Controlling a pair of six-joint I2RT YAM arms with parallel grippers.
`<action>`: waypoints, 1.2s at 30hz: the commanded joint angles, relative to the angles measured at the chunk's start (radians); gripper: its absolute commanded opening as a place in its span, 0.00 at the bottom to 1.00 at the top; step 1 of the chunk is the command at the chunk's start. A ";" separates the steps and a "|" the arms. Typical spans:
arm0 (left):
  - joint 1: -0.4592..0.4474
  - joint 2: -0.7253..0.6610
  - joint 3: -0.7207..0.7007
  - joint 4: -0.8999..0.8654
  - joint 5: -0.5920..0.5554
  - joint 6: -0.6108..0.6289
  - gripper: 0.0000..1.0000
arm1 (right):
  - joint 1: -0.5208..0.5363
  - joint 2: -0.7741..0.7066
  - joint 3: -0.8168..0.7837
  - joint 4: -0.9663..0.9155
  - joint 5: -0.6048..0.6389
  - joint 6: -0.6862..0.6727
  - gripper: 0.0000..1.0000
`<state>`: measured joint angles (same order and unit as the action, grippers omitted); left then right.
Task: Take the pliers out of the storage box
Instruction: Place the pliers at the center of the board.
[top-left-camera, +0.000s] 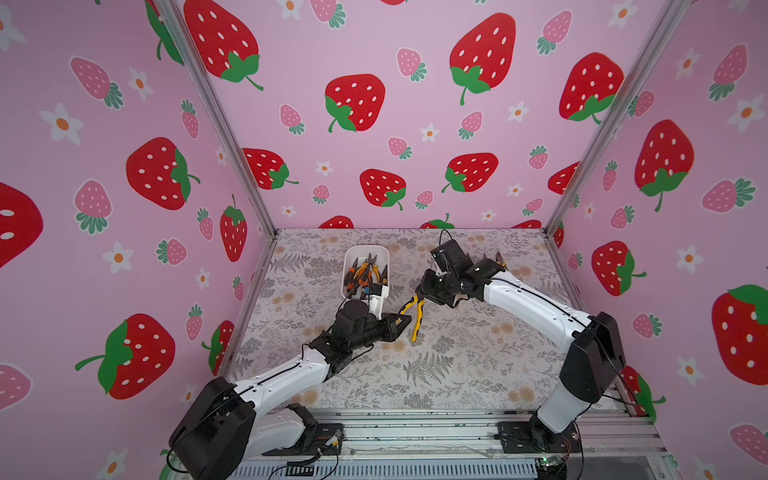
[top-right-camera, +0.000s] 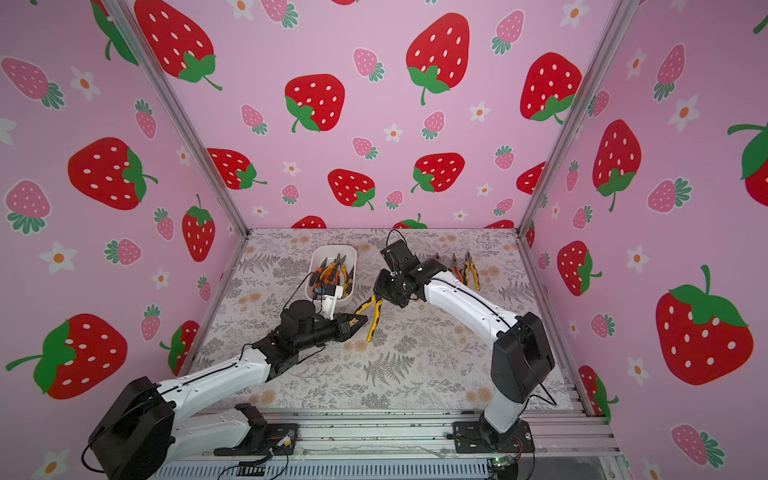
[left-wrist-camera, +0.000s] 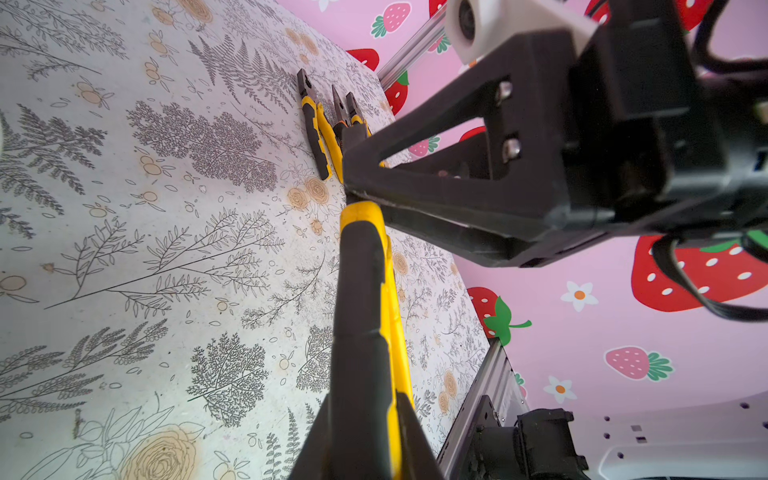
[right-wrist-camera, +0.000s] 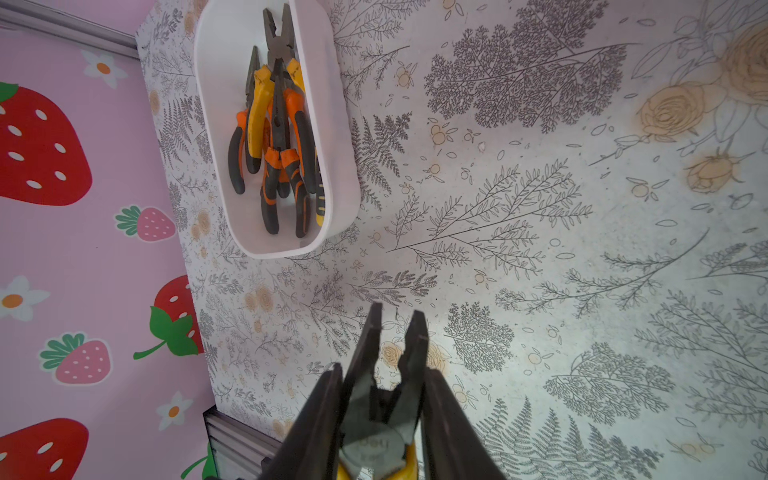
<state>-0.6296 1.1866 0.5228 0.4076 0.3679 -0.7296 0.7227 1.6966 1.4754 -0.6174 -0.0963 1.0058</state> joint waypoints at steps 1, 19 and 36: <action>-0.004 -0.016 0.071 0.094 0.012 0.023 0.00 | 0.006 0.013 -0.006 0.006 -0.053 0.024 0.32; -0.007 -0.010 0.069 0.103 0.016 0.022 0.00 | 0.014 0.030 -0.020 0.039 -0.097 0.047 0.02; -0.007 0.004 0.168 -0.023 0.077 0.001 0.71 | -0.045 0.010 0.215 -0.214 0.302 -0.309 0.00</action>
<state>-0.6350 1.2102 0.6426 0.3920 0.4126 -0.7376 0.7090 1.7241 1.6367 -0.7799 0.1093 0.7853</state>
